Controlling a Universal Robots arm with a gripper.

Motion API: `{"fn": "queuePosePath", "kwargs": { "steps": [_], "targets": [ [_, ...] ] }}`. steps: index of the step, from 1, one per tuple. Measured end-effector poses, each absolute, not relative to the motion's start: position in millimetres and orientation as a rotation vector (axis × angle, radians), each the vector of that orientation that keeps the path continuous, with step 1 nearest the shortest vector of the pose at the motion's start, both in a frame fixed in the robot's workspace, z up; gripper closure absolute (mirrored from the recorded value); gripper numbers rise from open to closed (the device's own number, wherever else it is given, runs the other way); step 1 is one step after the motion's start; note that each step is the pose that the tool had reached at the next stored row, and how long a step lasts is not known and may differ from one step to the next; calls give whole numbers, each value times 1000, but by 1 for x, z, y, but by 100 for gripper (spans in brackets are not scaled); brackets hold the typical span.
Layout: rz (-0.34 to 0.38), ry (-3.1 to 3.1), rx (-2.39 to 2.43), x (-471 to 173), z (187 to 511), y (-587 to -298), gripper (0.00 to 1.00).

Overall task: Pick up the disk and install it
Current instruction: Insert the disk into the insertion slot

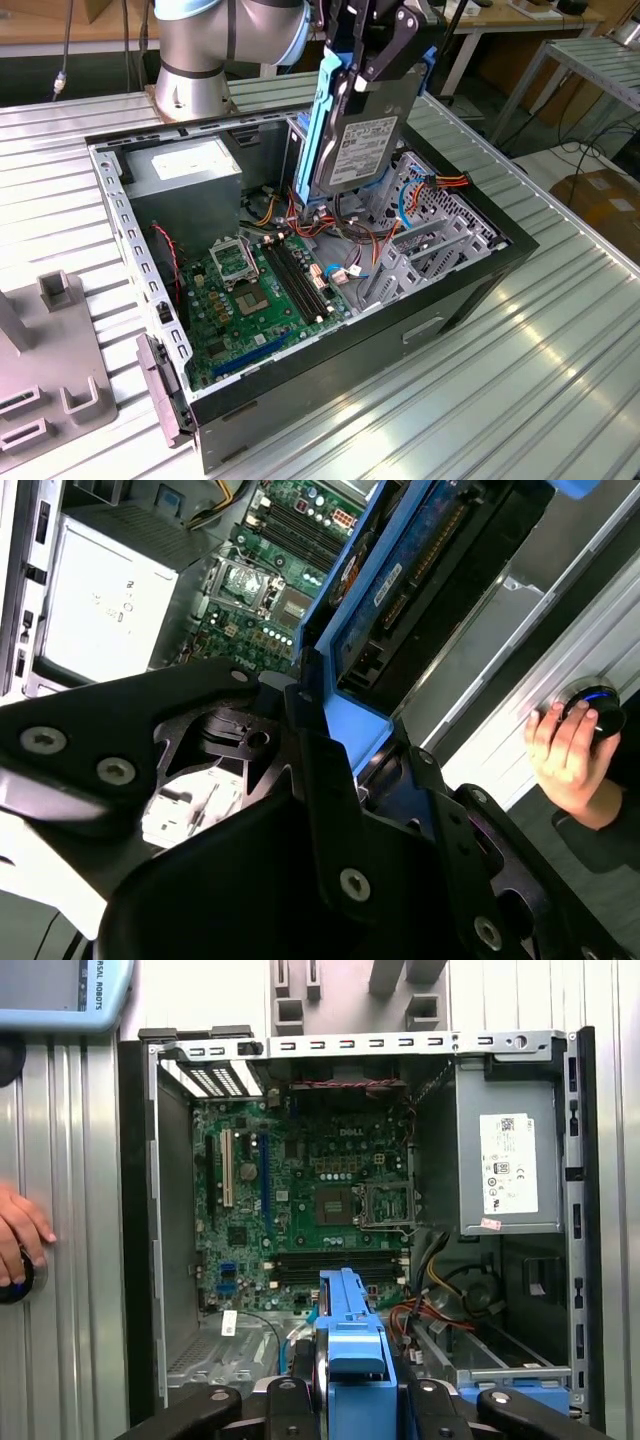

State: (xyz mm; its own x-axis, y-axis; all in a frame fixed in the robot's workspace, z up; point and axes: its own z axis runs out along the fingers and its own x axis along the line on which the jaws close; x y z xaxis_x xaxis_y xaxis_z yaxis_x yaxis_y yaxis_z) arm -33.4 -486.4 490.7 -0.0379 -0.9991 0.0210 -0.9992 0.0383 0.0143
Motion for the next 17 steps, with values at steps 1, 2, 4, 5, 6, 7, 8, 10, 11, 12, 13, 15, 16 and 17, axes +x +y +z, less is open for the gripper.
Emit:
{"fn": "queuePosePath", "kwargs": {
  "steps": [1, 2, 4, 5, 6, 7, 8, 10, 11, 12, 13, 15, 16, 17],
  "targets": [
    [7, -2245, 2161, -33, 491, -487, 63],
    [7, -2245, 2161, -33, 491, -488, 63],
    [7, -2245, 2161, -32, 491, -488, 63],
    [7, -2245, 2161, -31, 491, -489, 63],
    [7, -2245, 2161, -29, 491, -489, 63],
    [7, -2245, 2161, -28, 491, -489, 63],
    [7, -2245, 2161, -26, 491, -489, 63],
    [7, -2245, 2161, -22, 491, -489, 63],
    [7, -2245, 2161, -20, 491, -489, 63],
    [7, -2245, 2161, -18, 491, -489, 63],
    [7, -2245, 2161, -16, 491, -489, 63],
    [7, -2245, 2161, -12, 491, -489, 63],
    [7, -2245, 2161, -11, 491, -490, 63],
    [7, -2245, 2161, -10, 491, -491, 63]
  ]
}}
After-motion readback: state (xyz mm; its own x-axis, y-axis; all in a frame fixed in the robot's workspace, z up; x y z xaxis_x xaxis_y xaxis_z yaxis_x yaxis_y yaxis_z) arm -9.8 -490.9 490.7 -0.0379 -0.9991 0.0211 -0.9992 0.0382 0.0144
